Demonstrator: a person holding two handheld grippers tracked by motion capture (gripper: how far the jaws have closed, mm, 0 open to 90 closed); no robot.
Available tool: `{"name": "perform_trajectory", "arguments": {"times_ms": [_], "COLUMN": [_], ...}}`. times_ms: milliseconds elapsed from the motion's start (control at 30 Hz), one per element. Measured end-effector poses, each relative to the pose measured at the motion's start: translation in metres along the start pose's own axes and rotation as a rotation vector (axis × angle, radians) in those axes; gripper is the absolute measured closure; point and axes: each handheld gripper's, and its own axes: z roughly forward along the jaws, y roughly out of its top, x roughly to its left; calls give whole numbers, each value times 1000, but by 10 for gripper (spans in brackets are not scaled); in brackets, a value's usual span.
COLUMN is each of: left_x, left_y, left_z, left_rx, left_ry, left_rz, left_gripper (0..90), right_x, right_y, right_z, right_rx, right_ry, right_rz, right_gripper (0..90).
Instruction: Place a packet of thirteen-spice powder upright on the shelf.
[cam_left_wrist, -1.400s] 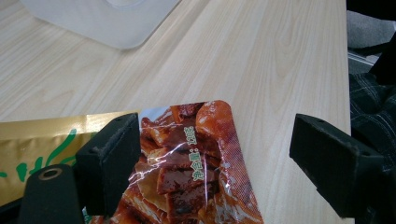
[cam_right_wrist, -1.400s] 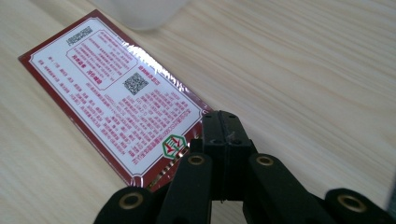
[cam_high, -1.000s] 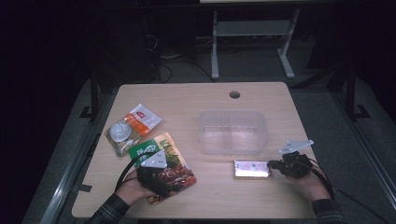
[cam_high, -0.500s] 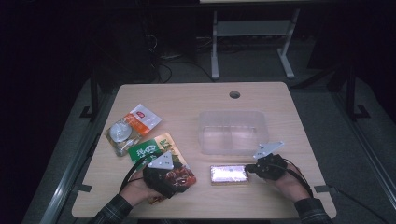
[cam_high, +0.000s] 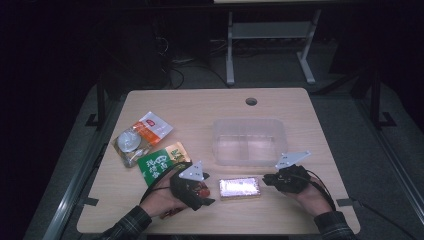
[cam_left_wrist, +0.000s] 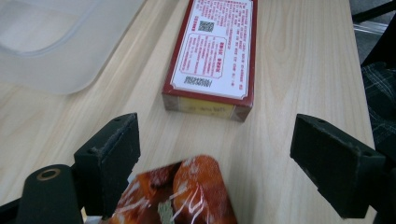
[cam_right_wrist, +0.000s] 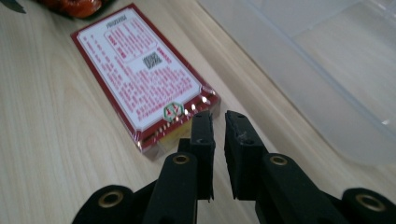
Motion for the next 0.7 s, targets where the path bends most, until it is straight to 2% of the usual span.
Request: {"name": "perform_trajectory", "arguments": {"times_ms": [67, 133, 300, 500, 600, 700], "left_x": [1, 4, 7, 7, 8, 8], "left_y": [1, 4, 6, 12, 11, 12], "left_z": [2, 9, 22, 31, 33, 35], "left_rx": [5, 18, 34, 54, 54, 67], "left_ry": [0, -1, -31, -30, -39, -43], "left_rz": [5, 23, 27, 63, 58, 78], "left_gripper": [163, 163, 169, 209, 223, 241], "right_x": [-1, -2, -1, 1, 2, 3], "right_y": [-2, -6, -8, -8, -8, -4], "right_z": [-1, -5, -8, -9, -9, -7], "right_rx": [2, -5, -12, -18, -18, -20], "right_ry": [-1, 2, 17, 20, 23, 24], "right_rz": [-2, -7, -10, -20, -25, -33], "right_gripper": [834, 896, 898, 898, 898, 899]}}
